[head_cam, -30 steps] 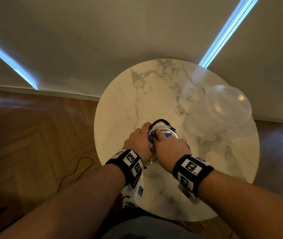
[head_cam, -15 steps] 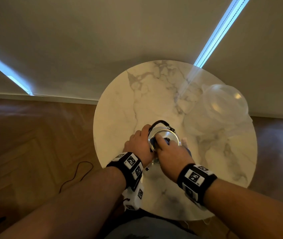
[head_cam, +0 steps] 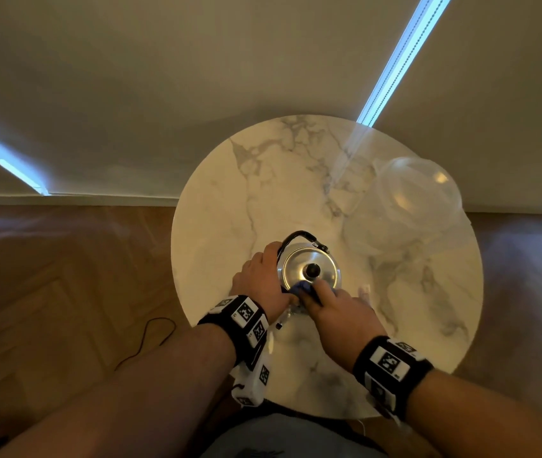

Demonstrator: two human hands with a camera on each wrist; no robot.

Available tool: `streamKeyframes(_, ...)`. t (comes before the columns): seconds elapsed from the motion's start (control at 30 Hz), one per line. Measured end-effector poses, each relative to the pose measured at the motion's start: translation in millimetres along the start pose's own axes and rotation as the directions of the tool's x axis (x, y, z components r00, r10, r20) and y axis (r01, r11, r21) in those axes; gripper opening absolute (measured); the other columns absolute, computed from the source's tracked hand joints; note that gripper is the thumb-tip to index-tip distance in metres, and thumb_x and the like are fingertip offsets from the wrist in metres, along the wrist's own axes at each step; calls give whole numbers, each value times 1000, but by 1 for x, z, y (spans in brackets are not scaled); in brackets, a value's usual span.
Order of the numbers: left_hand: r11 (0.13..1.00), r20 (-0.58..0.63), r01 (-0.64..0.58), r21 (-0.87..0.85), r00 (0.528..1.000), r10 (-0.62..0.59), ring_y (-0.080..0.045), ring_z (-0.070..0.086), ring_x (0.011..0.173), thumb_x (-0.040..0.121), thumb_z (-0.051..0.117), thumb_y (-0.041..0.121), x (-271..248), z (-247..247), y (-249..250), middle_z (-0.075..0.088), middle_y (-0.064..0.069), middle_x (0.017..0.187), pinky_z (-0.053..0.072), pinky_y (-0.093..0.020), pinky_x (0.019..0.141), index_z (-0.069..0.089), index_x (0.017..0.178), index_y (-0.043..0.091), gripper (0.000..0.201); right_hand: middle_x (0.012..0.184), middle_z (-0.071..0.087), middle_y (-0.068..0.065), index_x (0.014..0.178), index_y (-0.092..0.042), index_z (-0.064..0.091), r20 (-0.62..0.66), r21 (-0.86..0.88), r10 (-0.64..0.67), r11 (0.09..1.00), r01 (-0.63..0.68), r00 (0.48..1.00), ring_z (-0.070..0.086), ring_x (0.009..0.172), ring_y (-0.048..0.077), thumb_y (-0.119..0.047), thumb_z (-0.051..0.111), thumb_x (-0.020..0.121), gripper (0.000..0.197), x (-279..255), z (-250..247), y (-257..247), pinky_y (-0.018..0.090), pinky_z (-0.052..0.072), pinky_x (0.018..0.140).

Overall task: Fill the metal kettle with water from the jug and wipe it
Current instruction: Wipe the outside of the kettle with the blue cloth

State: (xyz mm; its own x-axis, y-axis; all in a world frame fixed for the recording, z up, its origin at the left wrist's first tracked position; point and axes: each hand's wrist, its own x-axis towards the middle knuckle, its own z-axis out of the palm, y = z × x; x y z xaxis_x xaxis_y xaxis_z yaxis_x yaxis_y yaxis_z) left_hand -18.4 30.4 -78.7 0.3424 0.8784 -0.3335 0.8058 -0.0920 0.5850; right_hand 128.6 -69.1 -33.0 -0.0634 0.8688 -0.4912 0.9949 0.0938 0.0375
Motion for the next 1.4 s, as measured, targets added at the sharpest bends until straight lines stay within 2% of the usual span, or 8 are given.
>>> streamKeyframes(0.1,1000,-9,-11,3,1000,11,-26,62,109,64,86,46,-1,0,0,59,4,123,54,-49,90,33,138,41,91,144,34,6,160,-33,6,57,4,73,997,-73,996,58,100,31,-12,44,95,77,-17,2,15,46,52,81)
streamKeyframes(0.27,1000,15,-3,-21,1000,4,-27,59,115,64,86,41,-3,-1,-1,58,1,129,52,-50,95,30,141,38,96,136,41,7,157,-38,13,3,139,254,958,-252,967,61,99,31,-16,44,96,72,14,-15,35,41,54,79)
streamKeyframes(0.47,996,-1,-30,-84,1000,30,-25,58,115,64,84,33,-7,-4,4,57,2,126,55,-48,92,30,138,41,92,135,41,3,152,-46,15,31,236,226,945,-227,974,60,102,31,-19,43,94,70,11,-2,29,56,49,94)
streamKeyframes(0.63,989,-24,-72,-131,997,70,-21,65,103,70,77,30,-10,-4,15,60,4,122,58,-43,84,31,134,41,79,139,42,-1,155,-47,19,-19,244,204,950,-193,979,61,100,27,-9,46,93,77,-9,11,22,30,41,72)
streamKeyframes(0.8,990,-24,-78,-121,997,75,-11,64,70,91,64,43,-7,-12,31,63,10,82,45,-29,59,41,132,35,48,132,43,0,153,-43,26,-56,350,226,917,-192,973,55,88,21,-11,48,95,69,0,24,25,28,42,68)
streamKeyframes(1.03,995,-20,-42,87,999,43,-24,66,73,93,59,49,-6,-24,63,65,4,74,54,-36,66,63,97,22,28,139,42,-2,152,-47,28,-103,481,143,873,-77,984,61,94,28,-12,49,92,73,3,43,45,27,42,69)
streamKeyframes(1.23,995,-37,75,-63,996,-78,-22,69,62,85,64,50,-22,-12,71,66,0,67,59,-44,62,60,80,21,30,134,44,-5,151,-47,31,-119,595,71,804,14,990,59,96,26,-16,44,92,67,6,56,74,27,43,75)
streamKeyframes(1.4,972,-67,165,-165,982,-178,-23,71,65,81,61,54,-36,-3,79,68,0,75,61,-48,66,58,97,25,34,136,47,-2,152,-41,34,-135,669,96,743,19,986,57,95,23,-18,41,98,59,9,62,99,24,37,77)
